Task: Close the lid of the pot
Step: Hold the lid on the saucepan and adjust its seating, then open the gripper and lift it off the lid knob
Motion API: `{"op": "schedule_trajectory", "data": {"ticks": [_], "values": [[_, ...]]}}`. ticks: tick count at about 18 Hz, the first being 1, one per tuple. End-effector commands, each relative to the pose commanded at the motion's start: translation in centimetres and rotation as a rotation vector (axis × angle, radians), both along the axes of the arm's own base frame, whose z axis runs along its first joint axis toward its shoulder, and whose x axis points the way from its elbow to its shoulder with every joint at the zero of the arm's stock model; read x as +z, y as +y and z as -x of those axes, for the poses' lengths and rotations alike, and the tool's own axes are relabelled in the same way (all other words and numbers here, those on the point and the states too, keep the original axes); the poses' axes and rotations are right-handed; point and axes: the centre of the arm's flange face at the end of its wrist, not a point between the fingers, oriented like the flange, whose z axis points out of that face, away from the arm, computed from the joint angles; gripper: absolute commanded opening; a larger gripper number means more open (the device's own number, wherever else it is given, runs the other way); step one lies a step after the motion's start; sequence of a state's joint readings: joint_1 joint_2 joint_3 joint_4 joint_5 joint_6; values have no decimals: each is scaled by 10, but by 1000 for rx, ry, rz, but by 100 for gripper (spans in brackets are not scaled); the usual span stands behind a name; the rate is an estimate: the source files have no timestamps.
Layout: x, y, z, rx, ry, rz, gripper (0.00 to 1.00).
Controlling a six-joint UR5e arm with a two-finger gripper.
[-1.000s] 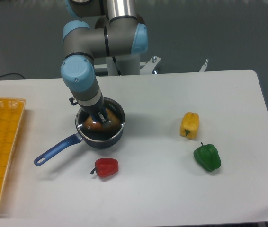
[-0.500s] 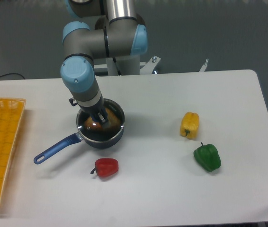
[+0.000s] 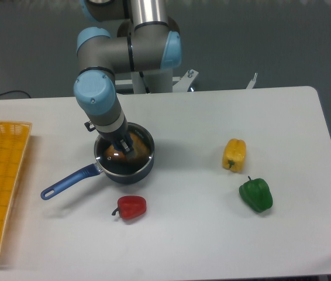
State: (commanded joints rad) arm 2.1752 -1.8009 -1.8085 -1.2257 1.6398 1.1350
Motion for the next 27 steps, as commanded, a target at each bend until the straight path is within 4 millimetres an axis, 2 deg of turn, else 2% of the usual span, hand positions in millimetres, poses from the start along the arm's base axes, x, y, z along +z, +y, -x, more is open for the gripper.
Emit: {"op": "schedule_trajectory", "data": {"ticks": [9,10,11,12,20,23,26,27], "values": [[-1,-2,-2,-7,0,4,60],[-1,-2,-1,-5,0,4,63],[-1,-2,-1,-5,0,4,76],[-1,-2,-2,-5,0,4,81],[3,0,0,-2,3,-5,85],[17,1,6,5,12,-29,86],[42,6,16,20,37,-64,98],[47,5,19,26,39,-68,100]]}}
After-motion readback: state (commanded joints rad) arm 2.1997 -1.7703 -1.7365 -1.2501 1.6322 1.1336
